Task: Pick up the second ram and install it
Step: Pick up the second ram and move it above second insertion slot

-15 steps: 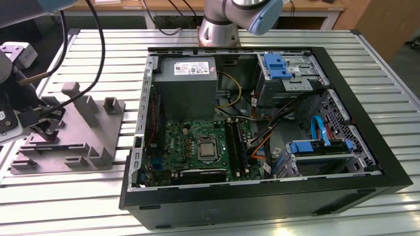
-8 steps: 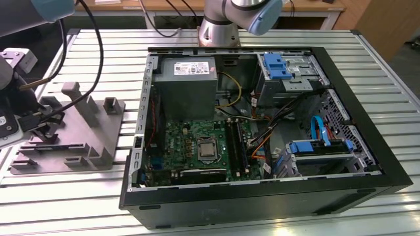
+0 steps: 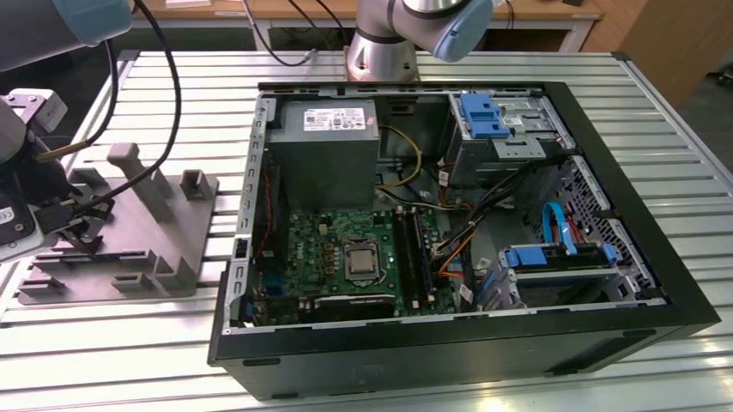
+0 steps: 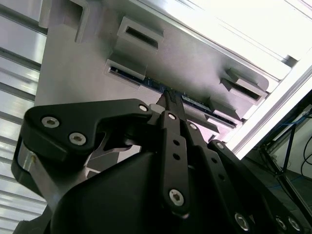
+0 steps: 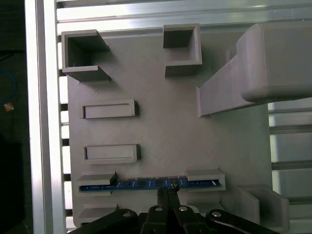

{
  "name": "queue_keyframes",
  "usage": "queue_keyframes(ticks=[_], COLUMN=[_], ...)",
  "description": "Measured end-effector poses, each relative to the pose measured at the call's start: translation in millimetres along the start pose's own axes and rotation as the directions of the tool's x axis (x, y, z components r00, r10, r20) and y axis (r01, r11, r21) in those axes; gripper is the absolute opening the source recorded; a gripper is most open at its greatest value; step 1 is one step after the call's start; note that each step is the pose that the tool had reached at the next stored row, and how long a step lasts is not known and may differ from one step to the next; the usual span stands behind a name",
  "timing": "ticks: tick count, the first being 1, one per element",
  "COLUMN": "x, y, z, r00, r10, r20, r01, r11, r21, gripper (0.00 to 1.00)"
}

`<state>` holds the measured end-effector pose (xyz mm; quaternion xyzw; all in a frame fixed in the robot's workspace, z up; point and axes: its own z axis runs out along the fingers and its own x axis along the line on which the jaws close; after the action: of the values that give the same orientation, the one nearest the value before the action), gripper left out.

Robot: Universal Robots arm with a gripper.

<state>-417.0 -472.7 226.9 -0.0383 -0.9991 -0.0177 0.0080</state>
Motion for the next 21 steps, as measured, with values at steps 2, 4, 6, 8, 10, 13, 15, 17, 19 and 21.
queue_keyframes(ticks=[2, 4, 6, 8, 10, 13, 15, 17, 19, 21], x=[0.0, 0.0, 0.0, 0.0, 0.0, 0.0, 0.0, 0.0, 0.0, 0.0], y=[0.0, 0.0, 0.0, 0.0, 0.0, 0.0, 0.0, 0.0, 0.0, 0.0], z=[0.0, 0.0, 0.0, 0.0, 0.1, 0.1, 0.1, 0.1, 0.2, 0.2], r00=[1.0000, 1.0000, 1.0000, 1.0000, 1.0000, 0.9994, 0.9978, 0.9948, 0.9904, 0.9848], r10=[0.000, 0.000, 0.000, -0.002, -0.007, -0.035, -0.066, -0.102, -0.138, -0.173], r20=[0.0000, 0.0000, 0.0000, -0.0001, -0.0002, -0.0012, -0.0022, -0.0036, -0.0049, -0.0062], r01=[0.000, 0.000, 0.000, 0.002, 0.007, 0.035, 0.066, 0.102, 0.138, 0.173], r11=[1.0000, 1.0000, 1.0000, 1.0000, 1.0000, 0.9994, 0.9978, 0.9948, 0.9904, 0.9849], r21=[0.0000, 0.0000, 0.0000, 0.0001, 0.0001, 0.0005, 0.0010, 0.0015, 0.0020, 0.0024], gripper=[0.10, 0.10, 0.10, 0.10, 0.10, 0.10, 0.10, 0.10, 0.10, 0.10])
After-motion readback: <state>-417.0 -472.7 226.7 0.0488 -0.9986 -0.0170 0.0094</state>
